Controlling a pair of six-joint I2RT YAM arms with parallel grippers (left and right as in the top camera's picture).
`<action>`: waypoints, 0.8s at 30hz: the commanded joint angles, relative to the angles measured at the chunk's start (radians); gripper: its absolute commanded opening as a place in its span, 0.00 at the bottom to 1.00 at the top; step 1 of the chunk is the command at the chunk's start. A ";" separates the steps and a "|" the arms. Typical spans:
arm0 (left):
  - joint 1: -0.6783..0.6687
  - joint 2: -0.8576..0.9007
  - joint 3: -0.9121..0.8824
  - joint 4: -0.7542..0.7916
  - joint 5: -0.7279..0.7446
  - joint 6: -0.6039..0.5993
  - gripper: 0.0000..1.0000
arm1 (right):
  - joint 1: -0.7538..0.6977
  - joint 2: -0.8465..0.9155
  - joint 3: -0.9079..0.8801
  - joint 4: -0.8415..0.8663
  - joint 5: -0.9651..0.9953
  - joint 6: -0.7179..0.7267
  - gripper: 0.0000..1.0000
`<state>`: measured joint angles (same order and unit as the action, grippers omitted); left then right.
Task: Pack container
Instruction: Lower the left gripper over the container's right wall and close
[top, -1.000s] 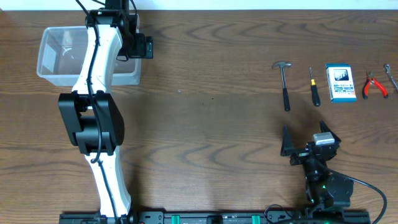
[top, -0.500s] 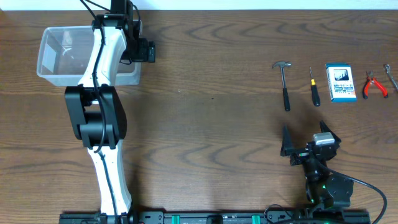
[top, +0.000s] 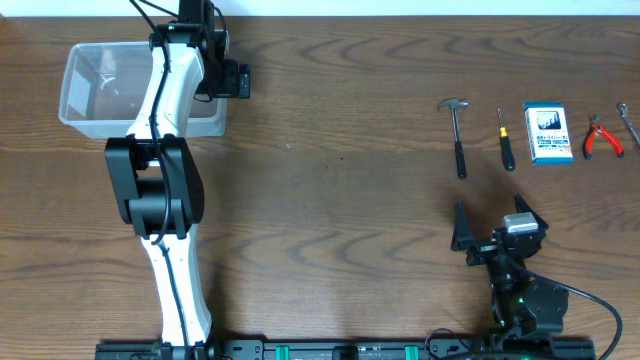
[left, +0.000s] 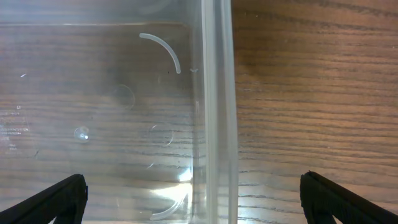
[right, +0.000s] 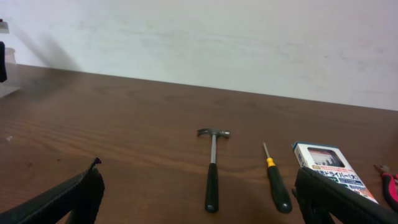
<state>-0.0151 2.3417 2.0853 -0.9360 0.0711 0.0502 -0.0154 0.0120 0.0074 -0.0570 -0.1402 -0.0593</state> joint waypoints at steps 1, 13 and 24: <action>-0.003 -0.009 -0.002 -0.003 -0.011 0.008 0.99 | 0.010 -0.005 -0.002 -0.004 0.002 -0.009 0.99; -0.003 -0.008 -0.002 -0.011 -0.011 0.017 1.00 | 0.010 -0.005 -0.002 -0.004 0.002 -0.009 0.99; -0.003 -0.008 -0.002 -0.011 -0.011 0.024 0.96 | 0.010 -0.005 -0.002 -0.004 0.002 -0.009 0.99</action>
<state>-0.0151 2.3417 2.0853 -0.9417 0.0711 0.0605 -0.0154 0.0120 0.0074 -0.0570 -0.1406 -0.0593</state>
